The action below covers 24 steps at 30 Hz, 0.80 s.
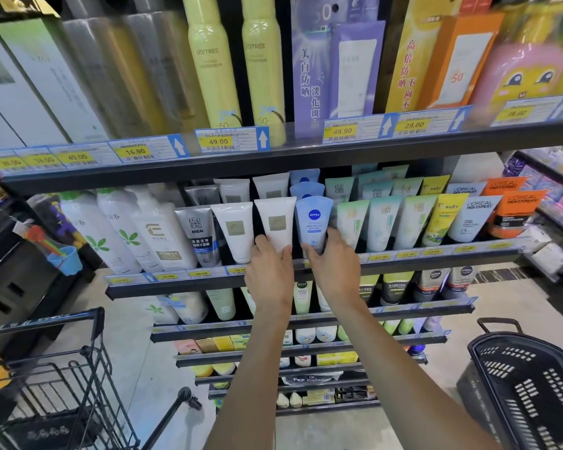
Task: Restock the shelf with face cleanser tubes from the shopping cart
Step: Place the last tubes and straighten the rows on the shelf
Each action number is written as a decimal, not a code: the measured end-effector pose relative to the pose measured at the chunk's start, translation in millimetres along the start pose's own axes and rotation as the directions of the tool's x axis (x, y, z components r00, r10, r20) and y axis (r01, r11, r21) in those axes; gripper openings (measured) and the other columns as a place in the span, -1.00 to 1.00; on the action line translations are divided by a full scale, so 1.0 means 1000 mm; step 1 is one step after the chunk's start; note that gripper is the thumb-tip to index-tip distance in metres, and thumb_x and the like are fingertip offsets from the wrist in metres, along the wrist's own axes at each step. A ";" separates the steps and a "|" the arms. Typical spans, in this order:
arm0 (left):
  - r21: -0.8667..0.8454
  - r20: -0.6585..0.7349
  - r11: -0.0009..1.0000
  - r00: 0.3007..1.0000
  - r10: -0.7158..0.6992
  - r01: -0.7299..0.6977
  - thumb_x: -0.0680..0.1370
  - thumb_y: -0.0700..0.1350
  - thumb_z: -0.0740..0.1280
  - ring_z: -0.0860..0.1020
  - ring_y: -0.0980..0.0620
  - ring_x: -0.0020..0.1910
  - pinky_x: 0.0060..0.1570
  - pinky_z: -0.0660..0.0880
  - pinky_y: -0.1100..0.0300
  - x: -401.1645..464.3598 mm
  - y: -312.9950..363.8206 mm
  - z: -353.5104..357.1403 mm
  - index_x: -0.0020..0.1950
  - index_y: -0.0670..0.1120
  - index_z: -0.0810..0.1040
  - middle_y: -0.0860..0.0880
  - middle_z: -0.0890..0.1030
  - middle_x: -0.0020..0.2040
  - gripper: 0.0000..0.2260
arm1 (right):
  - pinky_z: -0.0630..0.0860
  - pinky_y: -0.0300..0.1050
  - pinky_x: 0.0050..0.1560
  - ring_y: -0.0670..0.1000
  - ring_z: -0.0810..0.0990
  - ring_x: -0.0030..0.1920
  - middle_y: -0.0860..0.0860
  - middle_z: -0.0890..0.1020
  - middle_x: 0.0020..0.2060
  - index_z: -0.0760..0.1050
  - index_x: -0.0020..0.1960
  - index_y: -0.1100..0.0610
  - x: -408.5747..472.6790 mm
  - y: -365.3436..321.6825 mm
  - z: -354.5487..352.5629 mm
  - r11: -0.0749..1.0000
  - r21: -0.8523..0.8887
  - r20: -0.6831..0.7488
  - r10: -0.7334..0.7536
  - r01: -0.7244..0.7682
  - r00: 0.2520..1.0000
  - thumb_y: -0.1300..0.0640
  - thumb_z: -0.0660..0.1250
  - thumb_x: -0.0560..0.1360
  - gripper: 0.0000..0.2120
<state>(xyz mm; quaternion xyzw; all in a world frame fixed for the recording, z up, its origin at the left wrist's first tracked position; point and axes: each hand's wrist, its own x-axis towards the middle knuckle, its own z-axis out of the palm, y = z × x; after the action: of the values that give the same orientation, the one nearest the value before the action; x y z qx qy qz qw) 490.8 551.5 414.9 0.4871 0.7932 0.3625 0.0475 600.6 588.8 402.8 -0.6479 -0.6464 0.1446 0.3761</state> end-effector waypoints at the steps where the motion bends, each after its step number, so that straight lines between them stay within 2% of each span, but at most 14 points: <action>1: 0.003 -0.003 1.000 1.000 -0.002 0.002 0.61 0.08 0.38 0.64 -0.29 -0.02 -0.19 0.48 -0.05 -0.001 0.000 0.001 0.16 -0.15 0.39 -0.18 0.62 0.07 -0.65 | 0.58 -0.01 -0.19 0.14 0.68 -0.03 0.04 0.70 0.03 0.45 0.23 0.09 0.000 0.000 -0.001 1.000 0.001 0.002 0.000 0.000 1.000 -0.16 0.44 0.54 -0.58; 8: 0.007 -0.005 1.000 1.000 0.009 -0.009 0.63 0.05 0.35 0.63 -0.29 0.05 -0.13 0.53 -0.08 -0.004 0.004 0.001 0.28 -0.15 0.38 -0.17 0.63 0.11 -0.63 | 0.59 0.01 -0.16 0.14 0.68 -0.03 0.05 0.69 0.01 0.45 0.20 0.09 0.000 -0.002 -0.004 1.000 -0.016 0.007 0.004 -0.004 1.000 -0.15 0.44 0.54 -0.60; 15: 0.007 0.002 1.000 1.000 0.007 -0.007 0.62 0.07 0.36 0.64 -0.26 -0.01 -0.15 0.57 -0.10 -0.004 -0.001 0.000 0.23 -0.12 0.37 -0.16 0.64 0.05 -0.66 | 0.59 0.02 -0.14 0.15 0.67 -0.03 0.07 0.69 0.00 0.45 0.21 0.10 -0.002 -0.002 -0.006 1.000 -0.027 0.012 -0.006 0.007 1.000 -0.14 0.43 0.56 -0.61; 21: -0.001 0.010 1.000 1.000 0.026 -0.026 0.62 0.03 0.38 0.64 -0.28 0.00 -0.18 0.52 -0.08 -0.007 -0.004 -0.001 0.16 -0.13 0.37 -0.17 0.63 0.05 -0.69 | 0.59 0.04 -0.13 0.17 0.67 0.01 0.07 0.68 0.04 0.45 0.24 0.10 -0.007 0.000 -0.011 1.000 -0.001 0.036 -0.002 0.002 0.999 -0.12 0.42 0.57 -0.61; 24: 0.000 0.012 0.996 0.996 0.091 -0.091 0.62 0.04 0.37 0.62 -0.25 0.02 -0.17 0.53 -0.09 -0.014 -0.010 -0.001 0.22 -0.14 0.38 -0.15 0.59 0.08 -0.67 | 0.61 0.04 -0.15 0.16 0.67 0.01 0.06 0.67 0.05 0.45 0.30 0.11 -0.016 0.004 -0.016 0.995 -0.068 0.003 -0.078 0.078 0.997 -0.13 0.37 0.60 -0.59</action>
<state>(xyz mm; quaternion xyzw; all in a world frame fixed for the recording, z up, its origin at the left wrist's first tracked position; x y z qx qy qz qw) 490.4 537.5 405.8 0.5251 0.7698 0.3611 0.0357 612.0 569.1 406.5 -0.6344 -0.6759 0.1076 0.3593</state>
